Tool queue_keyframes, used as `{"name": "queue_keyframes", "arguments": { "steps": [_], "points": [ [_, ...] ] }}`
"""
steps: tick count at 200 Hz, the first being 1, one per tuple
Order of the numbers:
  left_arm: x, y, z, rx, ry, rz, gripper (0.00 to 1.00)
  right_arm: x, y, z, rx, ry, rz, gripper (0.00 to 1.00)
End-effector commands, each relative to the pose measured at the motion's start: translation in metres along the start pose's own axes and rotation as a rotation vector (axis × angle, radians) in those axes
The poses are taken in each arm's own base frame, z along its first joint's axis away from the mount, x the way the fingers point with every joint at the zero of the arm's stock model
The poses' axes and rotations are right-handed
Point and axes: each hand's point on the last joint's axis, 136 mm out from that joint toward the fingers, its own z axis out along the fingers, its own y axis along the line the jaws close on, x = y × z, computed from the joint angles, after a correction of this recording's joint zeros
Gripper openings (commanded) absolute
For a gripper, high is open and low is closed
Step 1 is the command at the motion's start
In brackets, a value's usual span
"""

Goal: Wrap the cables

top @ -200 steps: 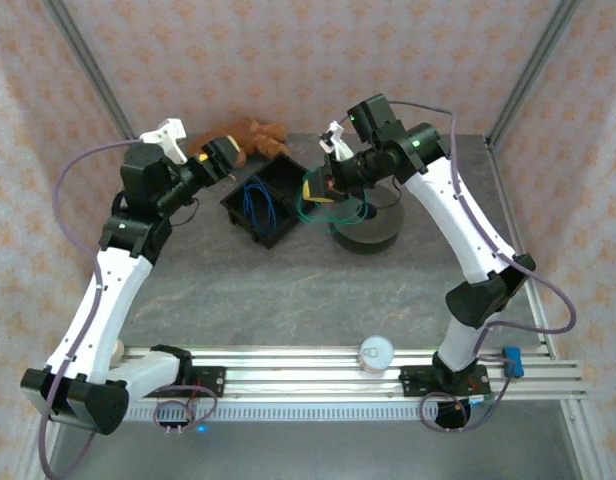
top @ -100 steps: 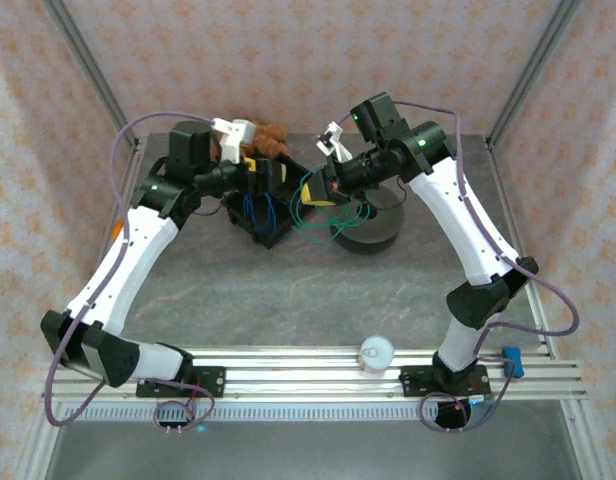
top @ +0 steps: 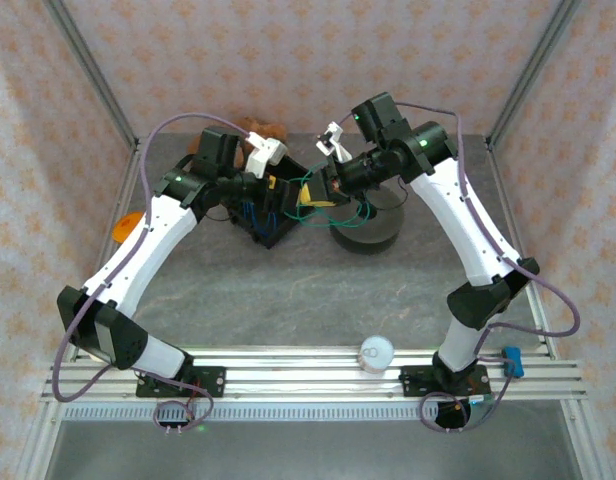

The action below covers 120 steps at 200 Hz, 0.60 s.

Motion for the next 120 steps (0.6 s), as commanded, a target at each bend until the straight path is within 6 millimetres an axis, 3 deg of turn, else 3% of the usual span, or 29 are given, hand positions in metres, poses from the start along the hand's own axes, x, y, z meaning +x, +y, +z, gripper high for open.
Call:
{"name": "queue_keyframes", "arguments": {
  "steps": [1,48,72,120],
  "points": [
    [-0.002,-0.007,-0.001,0.037,-0.015,0.019,0.67,0.004,0.024,-0.013,-0.063,-0.027,-0.047,0.0],
    [-0.006,0.006,0.003,-0.02,-0.033,0.023,0.66,0.005,0.032,-0.014,-0.097,-0.023,-0.052,0.0],
    [-0.012,0.003,0.007,0.011,-0.044,0.019,0.65,0.005,0.036,-0.014,-0.118,-0.021,-0.053,0.0],
    [-0.018,-0.001,0.015,0.058,-0.045,-0.003,0.54,0.007,0.038,-0.011,-0.13,-0.011,-0.054,0.0]
  ]
}}
